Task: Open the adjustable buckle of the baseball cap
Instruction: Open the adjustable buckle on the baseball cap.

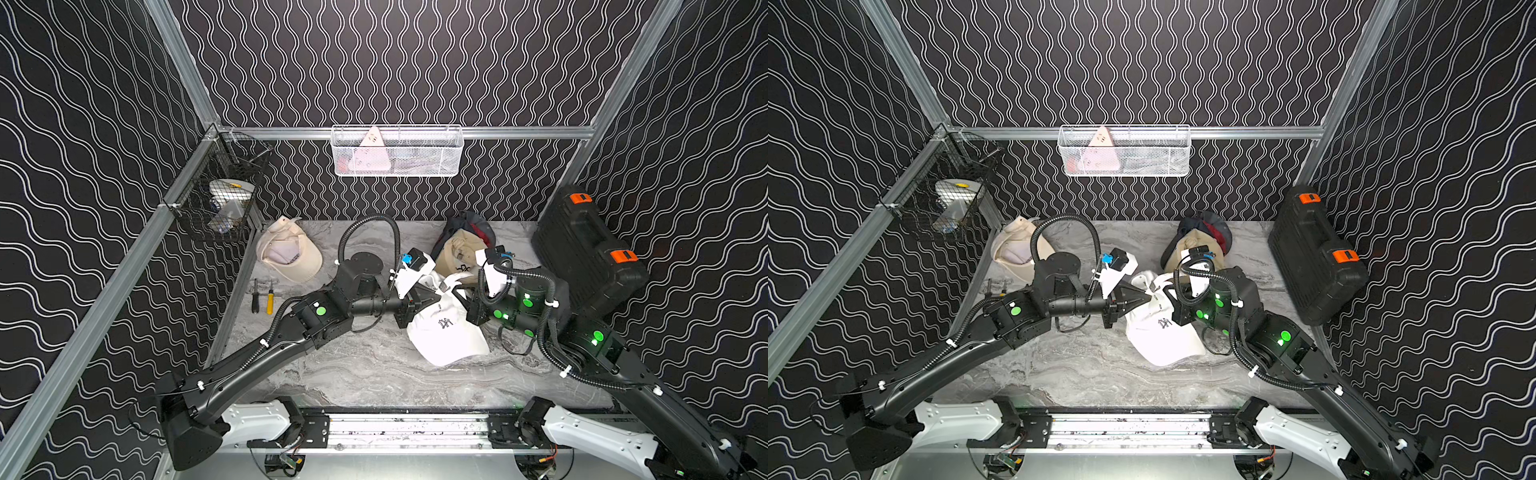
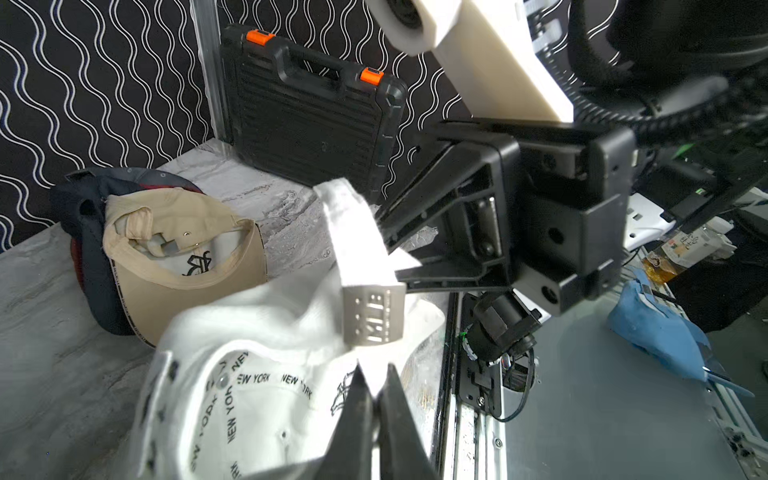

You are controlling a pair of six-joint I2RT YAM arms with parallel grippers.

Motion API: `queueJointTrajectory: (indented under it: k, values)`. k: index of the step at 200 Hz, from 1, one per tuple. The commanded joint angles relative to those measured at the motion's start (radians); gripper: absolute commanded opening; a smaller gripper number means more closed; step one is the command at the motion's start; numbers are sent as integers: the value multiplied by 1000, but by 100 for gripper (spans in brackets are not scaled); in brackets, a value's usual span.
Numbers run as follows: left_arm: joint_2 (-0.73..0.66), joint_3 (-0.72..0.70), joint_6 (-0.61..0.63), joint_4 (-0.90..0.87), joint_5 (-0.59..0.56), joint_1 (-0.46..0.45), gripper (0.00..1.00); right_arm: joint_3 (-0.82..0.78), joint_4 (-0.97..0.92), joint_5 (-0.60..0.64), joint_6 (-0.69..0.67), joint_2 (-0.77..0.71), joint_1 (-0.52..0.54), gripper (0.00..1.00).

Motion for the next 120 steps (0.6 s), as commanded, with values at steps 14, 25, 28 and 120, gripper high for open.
queueJointTrajectory:
  k: [14, 25, 28, 120]
  values:
    - [10, 31, 7, -18, 23, 1, 6, -29, -10, -27, -61, -2, 0, 5]
    - [12, 39, 5, -21, 19, 1, 6, -32, -16, -45, -73, -5, 0, 8]
    - [14, 42, 4, -21, 18, 1, 6, -32, -17, -50, -78, -7, 0, 10]
    - [28, 81, -14, -44, 42, 0, 6, -34, -38, -106, -141, -32, 0, 28]
